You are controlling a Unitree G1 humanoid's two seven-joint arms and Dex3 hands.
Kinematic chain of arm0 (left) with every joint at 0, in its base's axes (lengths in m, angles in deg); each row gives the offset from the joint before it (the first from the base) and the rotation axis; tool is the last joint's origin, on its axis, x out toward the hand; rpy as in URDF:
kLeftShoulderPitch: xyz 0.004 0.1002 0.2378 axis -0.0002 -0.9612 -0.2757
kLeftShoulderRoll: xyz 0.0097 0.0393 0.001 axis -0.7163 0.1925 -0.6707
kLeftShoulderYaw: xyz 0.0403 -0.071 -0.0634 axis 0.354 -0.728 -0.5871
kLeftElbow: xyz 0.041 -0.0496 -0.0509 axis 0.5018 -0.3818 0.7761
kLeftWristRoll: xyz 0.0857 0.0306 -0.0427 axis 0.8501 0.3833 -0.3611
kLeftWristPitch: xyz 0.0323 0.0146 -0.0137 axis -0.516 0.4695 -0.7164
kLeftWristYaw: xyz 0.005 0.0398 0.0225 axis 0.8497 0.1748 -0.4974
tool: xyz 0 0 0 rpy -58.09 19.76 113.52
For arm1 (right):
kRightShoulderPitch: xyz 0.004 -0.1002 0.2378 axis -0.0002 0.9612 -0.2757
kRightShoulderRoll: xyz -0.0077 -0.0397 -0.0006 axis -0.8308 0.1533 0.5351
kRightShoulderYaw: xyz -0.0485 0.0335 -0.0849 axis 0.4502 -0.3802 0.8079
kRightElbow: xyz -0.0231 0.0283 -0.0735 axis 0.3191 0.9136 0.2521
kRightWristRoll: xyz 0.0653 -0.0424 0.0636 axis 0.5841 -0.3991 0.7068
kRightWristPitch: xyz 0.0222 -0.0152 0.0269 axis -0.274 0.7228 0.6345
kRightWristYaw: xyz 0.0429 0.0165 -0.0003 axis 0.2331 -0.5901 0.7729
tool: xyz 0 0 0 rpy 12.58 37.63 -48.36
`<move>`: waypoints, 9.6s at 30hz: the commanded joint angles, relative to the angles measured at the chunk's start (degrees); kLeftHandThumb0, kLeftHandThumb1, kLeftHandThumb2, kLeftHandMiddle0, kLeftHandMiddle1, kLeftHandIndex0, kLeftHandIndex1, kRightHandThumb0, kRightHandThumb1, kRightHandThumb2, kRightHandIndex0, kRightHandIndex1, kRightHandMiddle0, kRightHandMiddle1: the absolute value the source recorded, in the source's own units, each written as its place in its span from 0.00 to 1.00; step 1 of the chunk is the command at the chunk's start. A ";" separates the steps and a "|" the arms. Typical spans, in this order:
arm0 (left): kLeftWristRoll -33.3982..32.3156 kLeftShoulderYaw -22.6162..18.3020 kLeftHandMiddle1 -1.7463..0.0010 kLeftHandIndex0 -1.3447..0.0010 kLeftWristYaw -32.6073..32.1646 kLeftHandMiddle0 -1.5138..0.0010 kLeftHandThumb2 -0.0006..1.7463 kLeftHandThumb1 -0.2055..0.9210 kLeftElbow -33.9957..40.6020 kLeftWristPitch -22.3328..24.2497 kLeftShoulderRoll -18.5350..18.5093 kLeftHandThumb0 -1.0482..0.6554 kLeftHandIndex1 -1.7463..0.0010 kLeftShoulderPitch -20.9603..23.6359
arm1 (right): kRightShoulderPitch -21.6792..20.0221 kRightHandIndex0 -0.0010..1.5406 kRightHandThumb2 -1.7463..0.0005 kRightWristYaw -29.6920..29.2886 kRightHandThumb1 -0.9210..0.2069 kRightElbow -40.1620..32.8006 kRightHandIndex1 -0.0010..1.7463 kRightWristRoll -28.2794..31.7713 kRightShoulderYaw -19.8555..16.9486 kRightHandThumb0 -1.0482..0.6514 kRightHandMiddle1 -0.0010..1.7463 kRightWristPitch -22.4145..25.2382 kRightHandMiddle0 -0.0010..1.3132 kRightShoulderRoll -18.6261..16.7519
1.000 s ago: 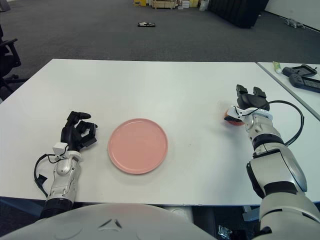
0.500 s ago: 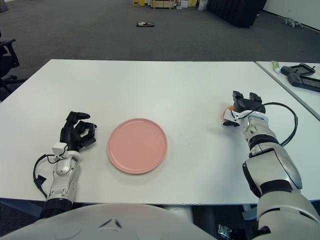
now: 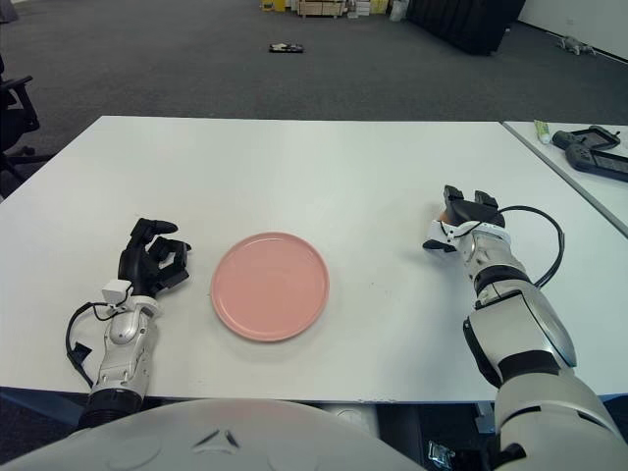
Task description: Put the apple into the plate.
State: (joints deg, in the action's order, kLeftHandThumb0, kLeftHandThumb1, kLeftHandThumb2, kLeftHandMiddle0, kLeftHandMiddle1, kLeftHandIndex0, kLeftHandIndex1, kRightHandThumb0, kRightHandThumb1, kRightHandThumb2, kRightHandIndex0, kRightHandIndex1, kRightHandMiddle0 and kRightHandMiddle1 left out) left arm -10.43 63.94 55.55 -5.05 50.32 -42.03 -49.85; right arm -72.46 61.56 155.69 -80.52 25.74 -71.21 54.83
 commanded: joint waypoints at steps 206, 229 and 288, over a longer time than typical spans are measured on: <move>1.58 0.12 0.08 0.70 -2.19 0.64 0.67 0.54 -0.47 0.39 0.29 0.61 0.00 0.08 | 16.20 0.00 0.86 6.77 0.21 -28.52 0.00 -3.36 -12.38 0.00 0.00 4.24 0.00 14.20; 1.20 0.06 0.09 0.70 -2.20 0.65 0.66 0.56 -0.66 0.21 0.59 0.61 0.00 0.02 | 7.07 0.00 0.86 12.81 0.15 -7.81 0.00 -6.50 0.05 0.00 0.00 6.79 0.00 8.74; 2.75 -0.53 0.05 0.71 -3.00 0.65 0.69 0.53 -1.20 0.50 -0.10 0.61 0.00 0.72 | 4.98 0.56 0.10 -12.05 0.76 -3.44 0.93 2.94 -6.31 0.62 1.00 3.32 0.43 3.31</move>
State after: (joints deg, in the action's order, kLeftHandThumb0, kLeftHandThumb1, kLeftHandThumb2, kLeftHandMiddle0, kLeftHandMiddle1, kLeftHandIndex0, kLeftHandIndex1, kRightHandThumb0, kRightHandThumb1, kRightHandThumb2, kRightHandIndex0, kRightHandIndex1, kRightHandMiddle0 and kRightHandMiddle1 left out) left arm -7.87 63.56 53.10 -5.26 50.13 -41.71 -49.81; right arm -67.30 50.93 153.14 -78.69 20.41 -67.46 58.40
